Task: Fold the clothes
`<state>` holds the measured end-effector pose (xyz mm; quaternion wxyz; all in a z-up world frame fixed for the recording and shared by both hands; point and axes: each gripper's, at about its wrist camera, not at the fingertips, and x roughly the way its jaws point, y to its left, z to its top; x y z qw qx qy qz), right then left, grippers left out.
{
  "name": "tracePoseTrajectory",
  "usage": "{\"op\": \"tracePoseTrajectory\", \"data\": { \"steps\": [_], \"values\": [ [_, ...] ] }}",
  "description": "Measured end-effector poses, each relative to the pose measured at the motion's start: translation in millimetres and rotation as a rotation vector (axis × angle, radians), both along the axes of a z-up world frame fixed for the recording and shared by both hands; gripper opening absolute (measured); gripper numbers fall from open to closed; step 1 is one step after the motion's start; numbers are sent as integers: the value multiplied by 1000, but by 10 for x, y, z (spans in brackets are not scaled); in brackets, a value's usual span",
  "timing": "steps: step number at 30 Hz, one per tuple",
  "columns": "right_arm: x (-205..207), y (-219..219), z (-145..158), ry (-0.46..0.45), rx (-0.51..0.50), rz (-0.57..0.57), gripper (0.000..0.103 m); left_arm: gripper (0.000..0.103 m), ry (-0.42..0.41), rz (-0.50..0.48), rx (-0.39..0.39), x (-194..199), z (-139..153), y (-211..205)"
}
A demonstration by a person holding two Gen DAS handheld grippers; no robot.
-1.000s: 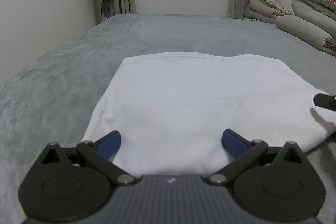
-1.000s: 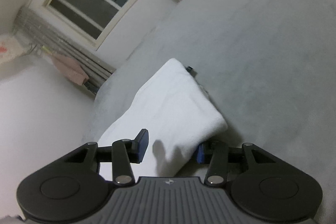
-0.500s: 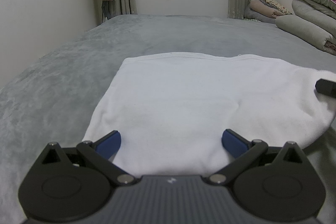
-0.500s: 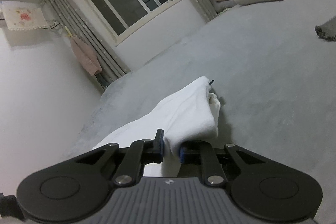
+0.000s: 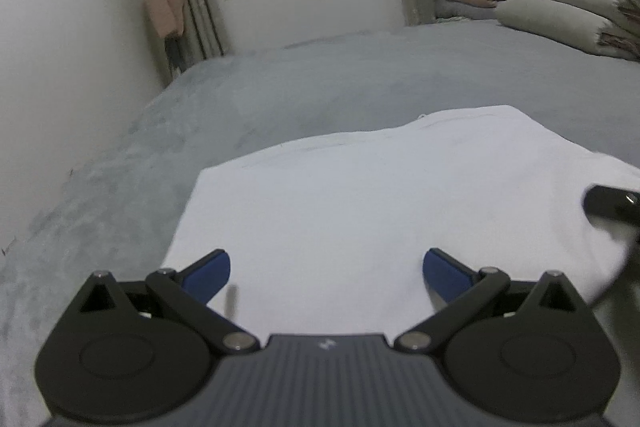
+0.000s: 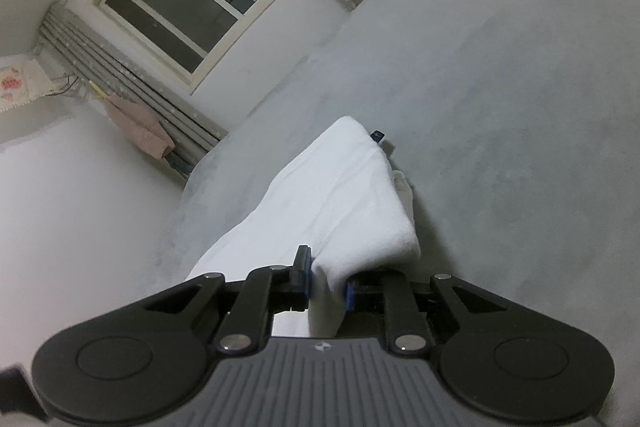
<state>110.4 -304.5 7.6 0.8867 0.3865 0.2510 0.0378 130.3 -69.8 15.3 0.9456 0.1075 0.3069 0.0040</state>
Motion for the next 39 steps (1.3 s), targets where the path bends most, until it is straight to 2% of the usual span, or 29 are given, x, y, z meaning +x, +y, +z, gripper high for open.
{"op": "tracePoseTrajectory", "data": {
  "steps": [4,7,9,11,12,13,14,17,21,22,24,26,35,39],
  "values": [
    [-47,-101,-4,-16,16,14,18,103,-2,3,31,-36,-134,-67],
    [-47,-87,6,-25,-1,20,20,103,29,11,-46,-20,-134,52],
    [-23,-84,-11,-8,-12,27,33,103,39,10,-87,-21,-144,133],
    [-21,-87,4,-14,-33,33,35,103,29,12,-67,-38,-147,104],
    [-27,-84,26,-23,-48,34,33,103,25,13,-57,-46,-148,90],
    [-33,-82,48,-33,-64,36,20,103,21,14,-51,-57,-148,79],
    [-41,-72,81,-48,-80,40,14,103,21,15,-53,-58,-148,81],
    [-87,29,251,-135,-146,84,13,103,21,18,-68,-56,-150,100],
    [-150,255,395,-206,-315,149,13,103,18,19,-69,-55,-155,86],
    [-151,259,391,-203,-307,147,13,103,17,19,-69,-56,-158,84],
    [-129,169,346,-170,-214,124,13,103,18,19,-73,-55,-159,83],
    [-109,86,318,-145,-165,104,13,103,17,19,-78,-66,-160,102],
    [-155,84,376,-159,-182,108,12,103,23,0,-101,-155,-85,174],
    [-121,64,367,-143,-175,98,12,103,-7,-29,-49,-337,-87,154]
  ]
}}
